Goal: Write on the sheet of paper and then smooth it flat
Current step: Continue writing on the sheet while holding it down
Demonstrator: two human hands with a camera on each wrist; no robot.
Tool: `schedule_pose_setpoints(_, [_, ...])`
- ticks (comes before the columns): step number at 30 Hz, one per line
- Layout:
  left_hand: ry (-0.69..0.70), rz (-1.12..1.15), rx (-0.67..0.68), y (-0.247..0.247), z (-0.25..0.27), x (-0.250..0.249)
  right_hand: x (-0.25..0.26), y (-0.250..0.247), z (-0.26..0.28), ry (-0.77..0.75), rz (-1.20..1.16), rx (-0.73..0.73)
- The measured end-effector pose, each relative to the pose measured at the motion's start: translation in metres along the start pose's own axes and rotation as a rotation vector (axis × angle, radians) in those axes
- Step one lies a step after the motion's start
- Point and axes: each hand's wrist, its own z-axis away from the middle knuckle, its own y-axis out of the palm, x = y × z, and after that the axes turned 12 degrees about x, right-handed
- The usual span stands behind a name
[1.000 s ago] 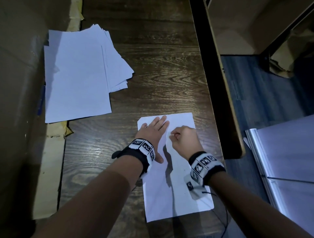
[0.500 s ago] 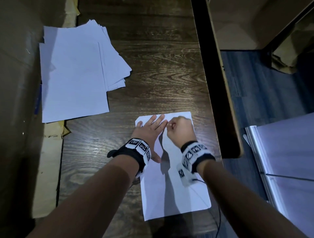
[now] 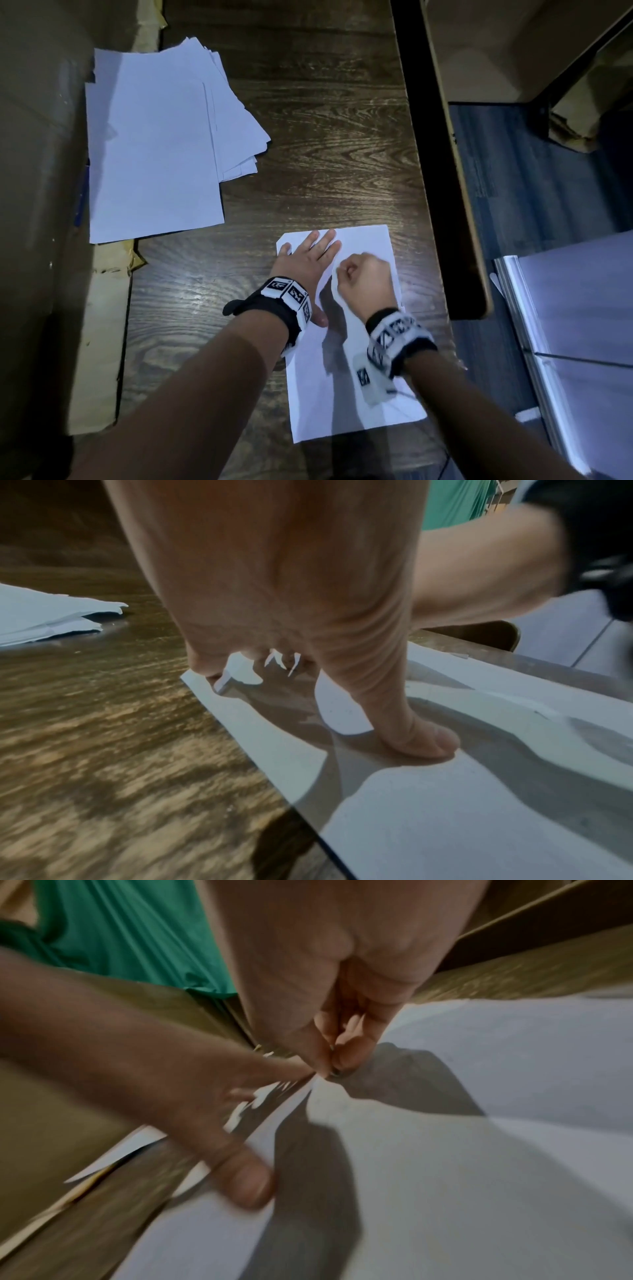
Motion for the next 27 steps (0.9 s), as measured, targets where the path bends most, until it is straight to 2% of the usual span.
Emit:
schedule_pose_setpoints(2, [0.004, -0.001, 0.006, -0.001, 0.0, 0.0, -0.001, -0.002, 0.014, -0.046, 0.021, 0.073])
schedule_pose_setpoints(3, [0.005, -0.002, 0.003, -0.001, -0.001, 0.001, 0.0, -0.008, 0.005, -0.051, 0.039, 0.072])
schedule_pose_setpoints(7, [0.003, 0.007, -0.007, 0.001, -0.001, 0.001, -0.001, -0.026, -0.05, 0.02, -0.058, -0.064])
schedule_pose_setpoints(9, [0.002, -0.001, -0.009, 0.002, -0.001, 0.001, 0.0, -0.016, -0.038, 0.023, -0.055, -0.102])
schedule_pose_setpoints(13, [0.007, -0.002, -0.012, 0.0, -0.001, 0.0, 0.002, -0.007, 0.005, -0.048, 0.005, 0.05])
schedule_pose_setpoints(18, [-0.001, 0.004, -0.018, 0.004, -0.004, 0.003, 0.006, -0.032, -0.063, 0.051, -0.018, -0.056])
schedule_pose_setpoints(21, [-0.009, -0.006, -0.029, 0.005, -0.003, 0.002, 0.007, -0.017, -0.041, 0.036, -0.015, -0.066])
schedule_pose_setpoints(24, [-0.013, -0.004, -0.023, 0.002, -0.002, 0.001, 0.006, -0.005, -0.009, -0.022, 0.055, 0.048])
schedule_pose_setpoints(27, [-0.018, -0.006, -0.01, 0.001, -0.001, 0.001, -0.003, -0.016, -0.031, -0.021, 0.089, 0.004])
